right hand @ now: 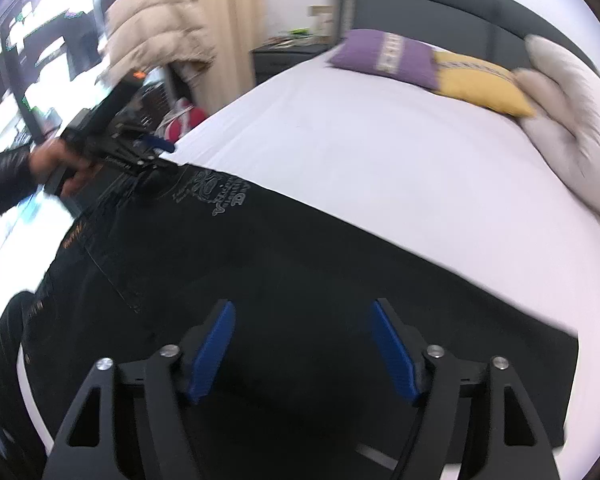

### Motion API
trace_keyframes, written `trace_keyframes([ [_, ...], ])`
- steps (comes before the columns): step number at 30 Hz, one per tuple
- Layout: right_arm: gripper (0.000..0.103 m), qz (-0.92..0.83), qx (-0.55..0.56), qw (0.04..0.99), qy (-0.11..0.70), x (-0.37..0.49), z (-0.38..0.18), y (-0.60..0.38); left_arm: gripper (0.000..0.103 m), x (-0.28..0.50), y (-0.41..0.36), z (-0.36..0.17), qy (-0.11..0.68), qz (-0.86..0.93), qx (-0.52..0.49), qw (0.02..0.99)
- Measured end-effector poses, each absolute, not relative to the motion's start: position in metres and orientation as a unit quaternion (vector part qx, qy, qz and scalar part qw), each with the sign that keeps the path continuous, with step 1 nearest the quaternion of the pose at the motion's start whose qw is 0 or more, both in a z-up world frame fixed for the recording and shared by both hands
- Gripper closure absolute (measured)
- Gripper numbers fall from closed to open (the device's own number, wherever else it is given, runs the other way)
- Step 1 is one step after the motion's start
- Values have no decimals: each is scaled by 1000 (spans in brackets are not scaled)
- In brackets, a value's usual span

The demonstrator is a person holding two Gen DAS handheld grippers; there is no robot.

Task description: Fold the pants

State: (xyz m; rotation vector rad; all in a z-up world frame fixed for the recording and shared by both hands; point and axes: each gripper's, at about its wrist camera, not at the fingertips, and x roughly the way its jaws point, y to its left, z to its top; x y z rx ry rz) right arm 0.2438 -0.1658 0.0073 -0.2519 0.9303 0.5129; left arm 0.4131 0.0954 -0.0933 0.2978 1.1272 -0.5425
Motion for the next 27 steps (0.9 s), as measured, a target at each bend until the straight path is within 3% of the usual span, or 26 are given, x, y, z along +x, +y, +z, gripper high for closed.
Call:
trace_keyframes([
  [11, 45, 330, -167, 812, 451, 313, -5, -134, 45, 465, 112, -120, 593, -301, 128, 735],
  [14, 47, 347, -192, 795, 459, 324, -9, -119, 59, 467, 110, -120, 593, -300, 147, 733],
  [18, 47, 357, -212, 782, 465, 352, -11, -103, 88, 464, 109, -111, 576, -292, 164, 746],
  [22, 48, 359, -226, 773, 473, 377, -12, -92, 94, 449, 117, -95, 541, -285, 162, 775],
  [27, 56, 371, -250, 753, 483, 396, -20, -76, 97, 425, 124, -70, 491, -279, 168, 808],
])
